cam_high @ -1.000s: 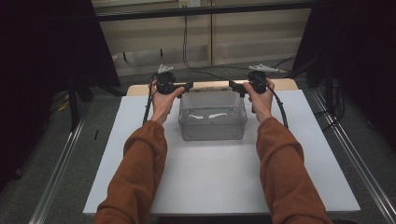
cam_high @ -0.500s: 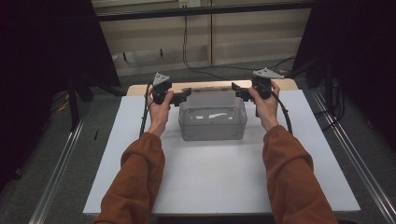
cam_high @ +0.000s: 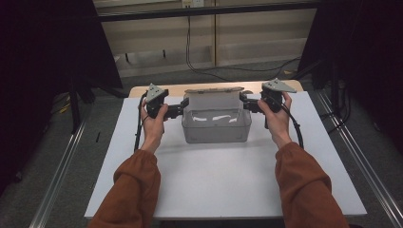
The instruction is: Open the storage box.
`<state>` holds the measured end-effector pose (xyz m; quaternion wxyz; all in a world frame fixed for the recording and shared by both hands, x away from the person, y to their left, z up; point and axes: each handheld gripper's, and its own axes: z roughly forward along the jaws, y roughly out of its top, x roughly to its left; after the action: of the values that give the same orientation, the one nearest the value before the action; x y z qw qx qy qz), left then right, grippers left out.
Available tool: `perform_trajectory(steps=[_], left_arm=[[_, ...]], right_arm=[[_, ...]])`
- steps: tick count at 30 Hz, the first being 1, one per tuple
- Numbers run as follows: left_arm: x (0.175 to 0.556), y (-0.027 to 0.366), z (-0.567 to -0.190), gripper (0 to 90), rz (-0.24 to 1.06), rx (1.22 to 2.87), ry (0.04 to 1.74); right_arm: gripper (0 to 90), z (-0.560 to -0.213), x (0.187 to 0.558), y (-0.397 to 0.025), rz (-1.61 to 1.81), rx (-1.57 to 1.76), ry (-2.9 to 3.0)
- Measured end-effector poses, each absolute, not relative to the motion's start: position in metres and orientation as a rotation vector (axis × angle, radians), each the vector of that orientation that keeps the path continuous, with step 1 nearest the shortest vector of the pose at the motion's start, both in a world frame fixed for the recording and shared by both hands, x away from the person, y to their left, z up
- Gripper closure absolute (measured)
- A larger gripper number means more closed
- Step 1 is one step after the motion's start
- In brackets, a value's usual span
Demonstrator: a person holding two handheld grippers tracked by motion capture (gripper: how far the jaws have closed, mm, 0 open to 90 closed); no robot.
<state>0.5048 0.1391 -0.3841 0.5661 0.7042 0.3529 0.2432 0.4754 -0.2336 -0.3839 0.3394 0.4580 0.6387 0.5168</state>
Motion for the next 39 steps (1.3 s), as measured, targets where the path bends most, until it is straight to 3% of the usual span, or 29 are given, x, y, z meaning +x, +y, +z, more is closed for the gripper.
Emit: perform_trajectory(steps=[22, 29, 39], left_arm=[[0.437, 0.177, -0.396, 2.6, 0.551, 1.609, 0.796], [0.416, 0.184, -0.399, 8.3, 0.573, 1.585, 0.781], [0.382, 0.198, -0.414, 5.5, 0.564, 1.545, 0.829]], right_arm=[[0.4, -0.392, 0.398, -0.251, 1.312, 1.104, 1.628], [0.3, -0.398, 0.378, -0.262, 1.296, 1.101, 1.617], [0.0, -0.409, 0.345, -0.271, 1.303, 1.130, 1.573]])
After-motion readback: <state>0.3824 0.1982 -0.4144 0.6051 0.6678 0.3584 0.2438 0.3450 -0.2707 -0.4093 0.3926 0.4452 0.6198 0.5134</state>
